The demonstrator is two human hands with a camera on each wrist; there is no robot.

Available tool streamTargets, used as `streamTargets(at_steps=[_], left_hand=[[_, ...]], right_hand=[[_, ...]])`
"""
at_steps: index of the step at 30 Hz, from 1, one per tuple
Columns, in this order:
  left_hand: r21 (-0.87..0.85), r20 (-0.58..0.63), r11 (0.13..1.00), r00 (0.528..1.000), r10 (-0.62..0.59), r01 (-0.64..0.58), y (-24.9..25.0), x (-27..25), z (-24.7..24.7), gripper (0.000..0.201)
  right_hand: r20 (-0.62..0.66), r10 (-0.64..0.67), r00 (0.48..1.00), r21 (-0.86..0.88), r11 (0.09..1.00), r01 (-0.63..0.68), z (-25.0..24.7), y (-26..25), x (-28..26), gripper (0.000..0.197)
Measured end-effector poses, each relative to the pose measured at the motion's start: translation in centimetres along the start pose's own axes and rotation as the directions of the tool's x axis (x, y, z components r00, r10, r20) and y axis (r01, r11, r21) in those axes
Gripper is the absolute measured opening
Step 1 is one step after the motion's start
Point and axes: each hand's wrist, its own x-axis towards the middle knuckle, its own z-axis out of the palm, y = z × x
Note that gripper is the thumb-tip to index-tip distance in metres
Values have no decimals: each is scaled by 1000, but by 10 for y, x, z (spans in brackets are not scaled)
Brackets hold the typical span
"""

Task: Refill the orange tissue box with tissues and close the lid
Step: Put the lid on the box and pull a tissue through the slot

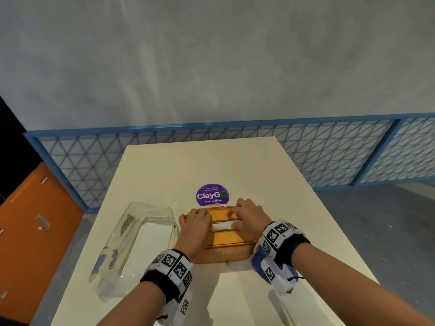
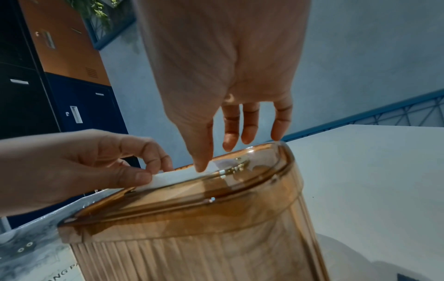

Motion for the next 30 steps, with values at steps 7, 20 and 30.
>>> streamTargets(at_steps=[7, 20, 30], left_hand=[[-130, 85, 990, 994, 70, -58, -10, 2, -9, 10], [-203, 161, 978, 984, 76, -42, -15, 14, -20, 13], [-176, 201, 984, 977, 73, -37, -26, 21, -25, 12]], right_hand=[[6, -53, 999, -38, 998, 54, 0, -6, 2, 19], [-19, -91, 996, -66, 994, 90, -4, 1, 2, 18], [32, -56, 998, 15, 998, 56, -8, 12, 4, 21]])
